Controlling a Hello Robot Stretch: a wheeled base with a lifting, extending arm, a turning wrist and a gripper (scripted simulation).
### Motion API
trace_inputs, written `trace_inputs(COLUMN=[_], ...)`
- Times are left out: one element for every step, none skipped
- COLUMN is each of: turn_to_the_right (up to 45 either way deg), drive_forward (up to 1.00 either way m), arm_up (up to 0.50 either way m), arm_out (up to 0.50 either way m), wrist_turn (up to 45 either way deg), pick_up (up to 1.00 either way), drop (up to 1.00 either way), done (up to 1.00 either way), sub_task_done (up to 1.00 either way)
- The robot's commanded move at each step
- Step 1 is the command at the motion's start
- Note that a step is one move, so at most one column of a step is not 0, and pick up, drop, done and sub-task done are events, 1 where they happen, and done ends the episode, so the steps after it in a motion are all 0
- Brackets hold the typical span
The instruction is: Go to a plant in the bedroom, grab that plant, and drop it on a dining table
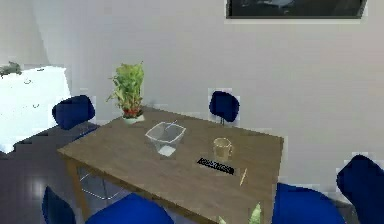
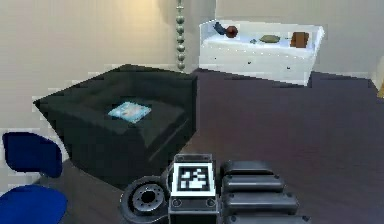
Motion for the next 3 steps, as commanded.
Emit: trace_inputs(turn_to_the_right=[45.0,24.0,-45.0], drive_forward=[0.0,0.0,0.0], arm_up=[0.0,0.0,0.0], arm_out=[0.0,0.0,0.0], wrist_turn=[0.0,0.0,0.0], pick_up=[0.0,0.0,0.0], drop=[0.0,0.0,0.0], done=[0.0,0.0,0.0], sub_task_done=[0.0,0.0,0.0])
